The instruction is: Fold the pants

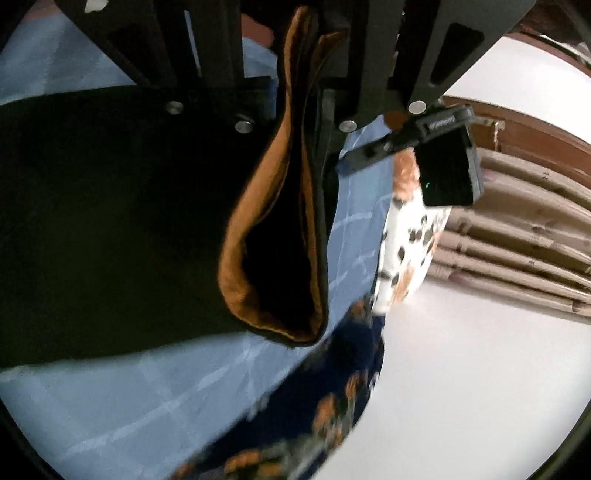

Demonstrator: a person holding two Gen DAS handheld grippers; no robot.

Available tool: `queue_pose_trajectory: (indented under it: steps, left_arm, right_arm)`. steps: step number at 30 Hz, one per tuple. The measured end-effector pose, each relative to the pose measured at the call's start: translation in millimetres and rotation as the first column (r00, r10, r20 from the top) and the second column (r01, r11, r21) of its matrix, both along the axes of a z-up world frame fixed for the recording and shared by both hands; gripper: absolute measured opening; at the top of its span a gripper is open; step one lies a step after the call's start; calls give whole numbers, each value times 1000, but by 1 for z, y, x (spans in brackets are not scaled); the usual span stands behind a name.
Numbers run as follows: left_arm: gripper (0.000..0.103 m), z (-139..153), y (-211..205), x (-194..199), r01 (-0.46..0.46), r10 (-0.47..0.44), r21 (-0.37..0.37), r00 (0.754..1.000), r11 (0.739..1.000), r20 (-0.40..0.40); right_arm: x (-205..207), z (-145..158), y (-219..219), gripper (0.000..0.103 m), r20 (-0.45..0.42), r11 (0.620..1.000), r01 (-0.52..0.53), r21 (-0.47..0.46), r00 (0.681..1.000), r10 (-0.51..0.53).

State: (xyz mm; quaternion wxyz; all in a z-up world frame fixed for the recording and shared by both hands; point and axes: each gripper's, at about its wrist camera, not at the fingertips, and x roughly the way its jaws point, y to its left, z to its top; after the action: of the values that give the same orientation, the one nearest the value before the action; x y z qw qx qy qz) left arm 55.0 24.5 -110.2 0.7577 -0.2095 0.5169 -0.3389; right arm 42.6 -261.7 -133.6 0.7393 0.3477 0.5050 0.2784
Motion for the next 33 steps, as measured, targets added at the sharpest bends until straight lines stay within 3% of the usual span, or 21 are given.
queue_pose_trajectory:
  steps: [2, 5, 9, 14, 22, 25, 29, 33]
  left_arm:
    - [54, 4, -10, 0, 5, -5, 7, 999, 1000, 34]
    - [56, -2, -24, 6, 4, -4, -42, 1000, 999, 5]
    - [56, -11, -46, 14, 20, -20, -12, 1000, 1000, -17]
    - [56, -18, -70, 21, 47, -47, 36, 999, 998, -11]
    - [56, -41, -97, 34, 84, -79, 75, 994, 994, -71]
    - [56, -49, -105, 35, 108, -101, 63, 990, 992, -102]
    - [56, -55, -111, 39, 135, -129, 41, 985, 990, -111]
    - [60, -63, -117, 48, 137, -138, -18, 980, 990, -145]
  right_arm:
    - [1, 10, -39, 13, 22, 997, 52, -49, 998, -51]
    - [-3, 17, -113, 13, 27, 979, 174, -102, 985, -172]
    - [-9, 11, -183, 13, 22, 944, 280, -175, 960, -280]
    - [-10, -22, -245, 13, -14, 922, 364, -133, 929, -369]
    - [-14, -42, -261, 14, -12, 918, 389, -82, 920, -391]
    - [-13, -46, -263, 26, 2, 920, 371, -126, 927, -374]
    - [-20, -44, -277, 35, 19, 907, 398, -140, 917, -399]
    - [-24, -49, -284, 38, -1, 919, 373, -125, 927, -376]
